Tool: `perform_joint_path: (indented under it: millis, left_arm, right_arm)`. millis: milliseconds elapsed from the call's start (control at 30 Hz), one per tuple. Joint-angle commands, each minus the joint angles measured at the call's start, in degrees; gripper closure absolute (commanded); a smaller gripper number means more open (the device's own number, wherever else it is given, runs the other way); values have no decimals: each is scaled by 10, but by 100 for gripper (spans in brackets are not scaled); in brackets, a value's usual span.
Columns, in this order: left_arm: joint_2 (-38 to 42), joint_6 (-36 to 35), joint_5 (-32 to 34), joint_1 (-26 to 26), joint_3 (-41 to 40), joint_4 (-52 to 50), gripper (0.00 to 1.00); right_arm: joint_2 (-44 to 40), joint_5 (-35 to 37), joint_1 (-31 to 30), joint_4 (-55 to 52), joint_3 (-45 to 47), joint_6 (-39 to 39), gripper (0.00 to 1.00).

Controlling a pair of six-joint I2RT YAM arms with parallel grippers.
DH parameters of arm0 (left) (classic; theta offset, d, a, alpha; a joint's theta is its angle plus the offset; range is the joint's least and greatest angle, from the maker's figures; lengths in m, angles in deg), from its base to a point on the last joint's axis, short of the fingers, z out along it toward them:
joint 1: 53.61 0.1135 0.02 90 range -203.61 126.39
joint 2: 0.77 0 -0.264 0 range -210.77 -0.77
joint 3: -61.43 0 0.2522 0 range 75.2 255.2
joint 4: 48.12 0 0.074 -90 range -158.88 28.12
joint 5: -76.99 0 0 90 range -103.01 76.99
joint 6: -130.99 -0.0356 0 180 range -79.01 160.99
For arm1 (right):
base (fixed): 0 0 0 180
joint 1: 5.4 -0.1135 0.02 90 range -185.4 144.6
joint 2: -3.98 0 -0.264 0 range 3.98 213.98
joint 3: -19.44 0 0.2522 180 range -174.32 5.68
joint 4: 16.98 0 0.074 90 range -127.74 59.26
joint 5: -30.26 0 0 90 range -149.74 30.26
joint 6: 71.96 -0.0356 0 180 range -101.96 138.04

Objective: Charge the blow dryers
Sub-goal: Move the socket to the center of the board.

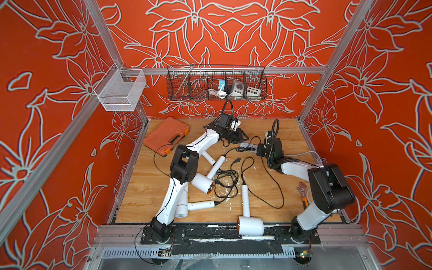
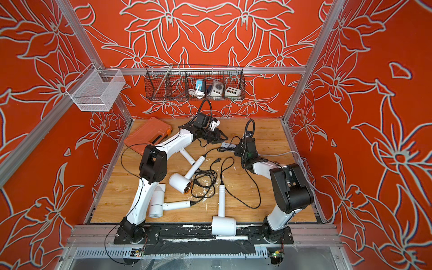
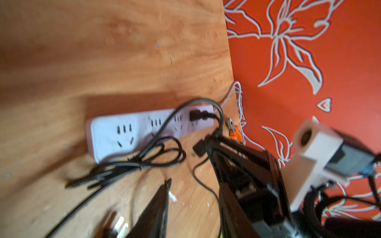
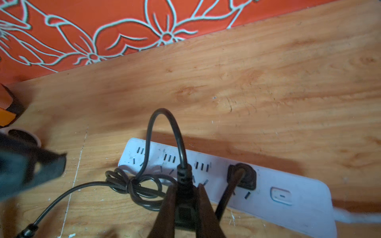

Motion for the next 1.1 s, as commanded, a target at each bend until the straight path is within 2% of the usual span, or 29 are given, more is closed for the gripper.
perform_joint_path:
  millis: [0, 67, 200, 267, 433, 667, 833, 1067]
  left_arm:
    - [-76, -22, 51, 5, 123, -74, 59]
    - [-122, -7, 47, 12, 175, -65, 59]
    - [-155, 37, 6, 20, 147, 44, 58]
    - [-162, 46, 7, 20, 147, 74, 58]
    - [-174, 44, 29, 20, 152, 86, 57]
    - [-188, 26, -32, 10, 147, 73, 61]
    - [-135, -12, -71, 2, 30, 70, 67]
    - [-30, -68, -69, -12, -144, 71, 70]
  right_arm:
    - [-25, 36, 3, -3, 31, -50, 100]
    - [-27, 19, 3, -7, 31, -52, 100]
    - [-23, -25, 3, -8, 27, -44, 100]
    - [-25, -35, 3, 3, 33, -38, 100]
    - [-32, -40, 3, 24, 52, -37, 100]
    - [-35, -39, 3, 19, 50, -49, 100]
    - [-28, -32, 4, 10, 27, -18, 100]
    - [-7, -13, 7, 5, -16, -2, 100]
